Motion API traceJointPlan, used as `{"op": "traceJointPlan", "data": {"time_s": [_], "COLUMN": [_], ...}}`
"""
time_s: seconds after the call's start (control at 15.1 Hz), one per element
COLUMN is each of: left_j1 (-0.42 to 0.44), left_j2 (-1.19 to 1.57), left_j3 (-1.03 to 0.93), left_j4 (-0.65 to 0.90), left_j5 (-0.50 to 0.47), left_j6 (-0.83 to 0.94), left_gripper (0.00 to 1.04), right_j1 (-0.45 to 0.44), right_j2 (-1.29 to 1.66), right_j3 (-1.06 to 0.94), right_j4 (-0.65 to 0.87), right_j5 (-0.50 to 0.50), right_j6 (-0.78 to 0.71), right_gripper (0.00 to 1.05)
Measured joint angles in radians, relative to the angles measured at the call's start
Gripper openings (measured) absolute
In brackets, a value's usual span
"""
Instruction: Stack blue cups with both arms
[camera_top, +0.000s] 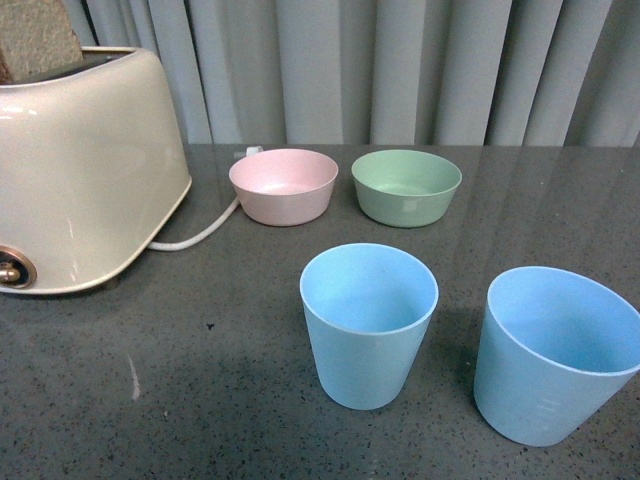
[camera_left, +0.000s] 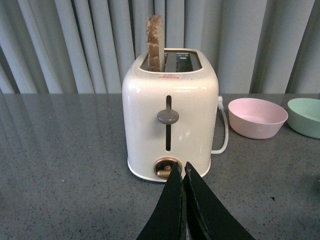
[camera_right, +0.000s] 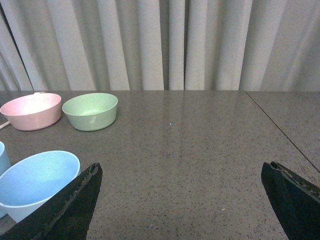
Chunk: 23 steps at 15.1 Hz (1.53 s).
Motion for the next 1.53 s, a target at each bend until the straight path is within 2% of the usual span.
{"op": "traceJointPlan", "data": {"time_s": [0.66, 0.8, 1.13, 1.2, 1.4, 1.46, 1.53], "left_j1": [0.000, 0.000, 0.002, 0.002, 0.002, 0.002, 0.002], "left_j2": [-0.181, -0.333, -0.338, -0.338, -0.338, -0.338, -0.338], "left_j3": [-0.054, -0.053, -0.053, -0.053, -0.053, -0.053, -0.053], "left_j4": [-0.108, -0.290, -0.282, -0.282, -0.282, -0.282, -0.282], "left_j5": [0.000, 0.000, 0.000, 0.000, 0.000, 0.000, 0.001], "left_j6": [0.000, -0.001, -0.001, -0.002, -0.002, -0.002, -0.002], "left_gripper": [0.01, 0.01, 0.01, 0.10, 0.44, 0.55, 0.66], "right_j1": [0.000, 0.000, 0.000, 0.000, 0.000, -0.016, -0.089], "right_j2": [0.000, 0.000, 0.000, 0.000, 0.000, 0.022, 0.154], "right_j3": [0.000, 0.000, 0.000, 0.000, 0.000, 0.028, 0.095], "right_j4": [0.000, 0.000, 0.000, 0.000, 0.000, -0.103, -0.230], "right_j5": [0.000, 0.000, 0.000, 0.000, 0.000, -0.035, -0.125], "right_j6": [0.000, 0.000, 0.000, 0.000, 0.000, 0.027, 0.093], "right_gripper": [0.98, 0.98, 0.98, 0.98, 0.98, 0.98, 0.98]}}
